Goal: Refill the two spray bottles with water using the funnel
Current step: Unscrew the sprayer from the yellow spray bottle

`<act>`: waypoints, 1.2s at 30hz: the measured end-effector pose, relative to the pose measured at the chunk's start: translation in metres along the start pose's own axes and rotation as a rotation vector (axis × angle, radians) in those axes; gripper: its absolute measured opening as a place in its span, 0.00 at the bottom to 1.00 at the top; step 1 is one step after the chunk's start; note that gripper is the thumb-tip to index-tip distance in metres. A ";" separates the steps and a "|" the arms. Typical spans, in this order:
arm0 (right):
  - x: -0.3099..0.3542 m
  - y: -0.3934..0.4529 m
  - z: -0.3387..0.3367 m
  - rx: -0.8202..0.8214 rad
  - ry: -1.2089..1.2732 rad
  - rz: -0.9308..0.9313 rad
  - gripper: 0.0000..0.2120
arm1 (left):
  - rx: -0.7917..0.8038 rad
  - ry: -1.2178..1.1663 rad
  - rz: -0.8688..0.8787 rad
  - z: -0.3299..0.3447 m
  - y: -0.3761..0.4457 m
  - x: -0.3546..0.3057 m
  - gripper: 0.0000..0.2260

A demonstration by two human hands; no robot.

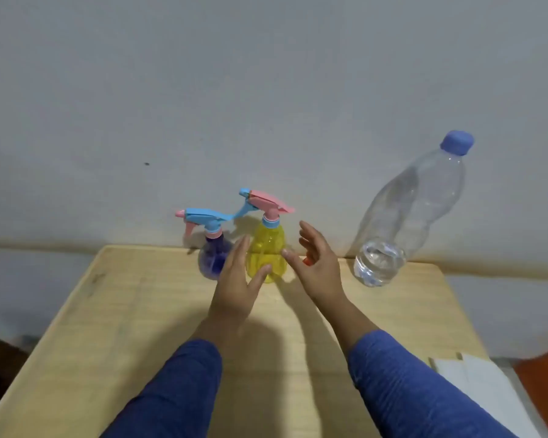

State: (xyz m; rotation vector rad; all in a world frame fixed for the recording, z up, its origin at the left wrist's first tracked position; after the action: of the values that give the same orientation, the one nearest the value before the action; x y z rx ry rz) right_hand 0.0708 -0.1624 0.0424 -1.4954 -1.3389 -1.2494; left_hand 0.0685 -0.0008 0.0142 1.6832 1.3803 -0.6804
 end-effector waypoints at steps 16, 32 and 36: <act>-0.022 0.006 0.031 -0.023 0.113 0.039 0.24 | -0.011 -0.300 -0.028 0.020 0.013 0.033 0.25; -0.005 -0.137 0.020 0.046 0.154 0.073 0.24 | -0.082 -0.187 -0.084 -0.023 -0.130 -0.018 0.26; -0.011 -0.153 0.021 0.066 0.121 0.072 0.24 | -0.080 -0.194 -0.110 -0.024 -0.150 -0.014 0.27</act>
State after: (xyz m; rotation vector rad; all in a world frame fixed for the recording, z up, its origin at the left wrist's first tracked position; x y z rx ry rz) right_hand -0.0755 -0.1197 0.0165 -1.3878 -1.2252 -1.2179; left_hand -0.0815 0.0199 -0.0013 1.4470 1.3507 -0.8178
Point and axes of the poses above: each hand's wrist, its own y-axis towards the middle knuckle, its own z-axis out of the palm, x = y × z, the point moved 7 cm from there along y, towards the middle knuckle, and after that the axes turned 4 degrees about z, right-handed, at the moved point
